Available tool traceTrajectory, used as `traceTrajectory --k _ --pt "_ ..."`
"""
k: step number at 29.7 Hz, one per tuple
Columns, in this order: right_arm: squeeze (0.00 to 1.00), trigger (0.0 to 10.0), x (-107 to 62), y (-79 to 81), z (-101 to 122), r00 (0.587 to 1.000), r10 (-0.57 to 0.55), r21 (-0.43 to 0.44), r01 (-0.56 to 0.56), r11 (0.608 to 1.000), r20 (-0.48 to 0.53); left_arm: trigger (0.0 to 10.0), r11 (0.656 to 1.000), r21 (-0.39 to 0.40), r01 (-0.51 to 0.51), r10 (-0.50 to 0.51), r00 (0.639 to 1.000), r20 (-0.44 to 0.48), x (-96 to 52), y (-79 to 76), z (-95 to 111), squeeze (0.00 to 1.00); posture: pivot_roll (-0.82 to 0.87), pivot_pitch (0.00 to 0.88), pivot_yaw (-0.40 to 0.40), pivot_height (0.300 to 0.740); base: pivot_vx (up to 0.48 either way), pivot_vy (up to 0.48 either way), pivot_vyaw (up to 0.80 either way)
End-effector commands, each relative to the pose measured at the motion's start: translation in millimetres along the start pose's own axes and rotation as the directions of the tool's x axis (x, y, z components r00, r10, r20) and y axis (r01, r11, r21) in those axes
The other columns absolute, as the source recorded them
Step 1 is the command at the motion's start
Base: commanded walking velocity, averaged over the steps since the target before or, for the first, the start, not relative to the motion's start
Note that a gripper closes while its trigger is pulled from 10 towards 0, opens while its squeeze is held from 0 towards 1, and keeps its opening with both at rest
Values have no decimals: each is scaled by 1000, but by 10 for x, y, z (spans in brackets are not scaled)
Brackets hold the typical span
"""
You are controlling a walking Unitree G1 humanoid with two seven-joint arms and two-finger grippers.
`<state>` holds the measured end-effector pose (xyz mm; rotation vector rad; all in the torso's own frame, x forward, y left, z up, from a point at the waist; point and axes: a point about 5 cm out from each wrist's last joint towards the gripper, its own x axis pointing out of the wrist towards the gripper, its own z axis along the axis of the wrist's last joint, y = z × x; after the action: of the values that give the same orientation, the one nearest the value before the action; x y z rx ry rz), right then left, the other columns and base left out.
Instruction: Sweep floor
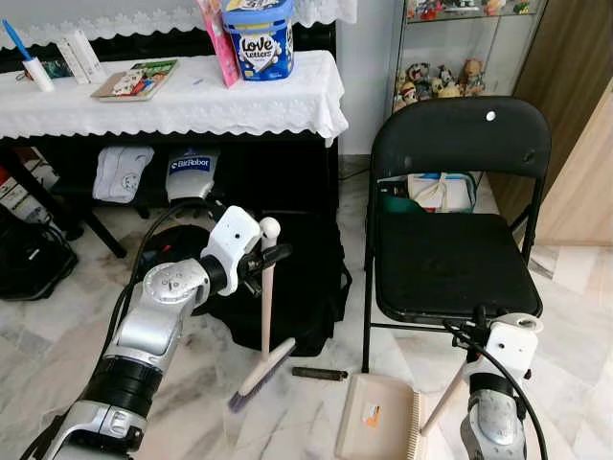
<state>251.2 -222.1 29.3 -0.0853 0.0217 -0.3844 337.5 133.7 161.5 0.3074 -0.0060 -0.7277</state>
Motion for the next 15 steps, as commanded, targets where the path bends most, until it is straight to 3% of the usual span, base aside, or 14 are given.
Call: traceTrajectory --k 1,6,8,15 --pt "0 10000 3 37 14 1000 9 14 -9 1000 12 10000 994 57 -97 93 993 73 -26 173 173 0 -35 45 141 740 0 0 0" --pt "0 10000 -4 41 13 1000 9 13 -9 1000 12 10000 992 21 -124 123 990 70 25 58 46 0 -40 46 141 740 0 0 0" --pt "0 10000 -5 35 16 1000 8 13 -8 1000 14 10000 992 41 -121 118 991 57 31 -15 -20 0 -44 48 141 740 0 0 0" --pt "0 10000 -7 19 18 1000 5 12 -5 1000 16 10000 985 60 -159 160 987 -13 12 -29 -237 0 -49 49 139 740 0 0 0"
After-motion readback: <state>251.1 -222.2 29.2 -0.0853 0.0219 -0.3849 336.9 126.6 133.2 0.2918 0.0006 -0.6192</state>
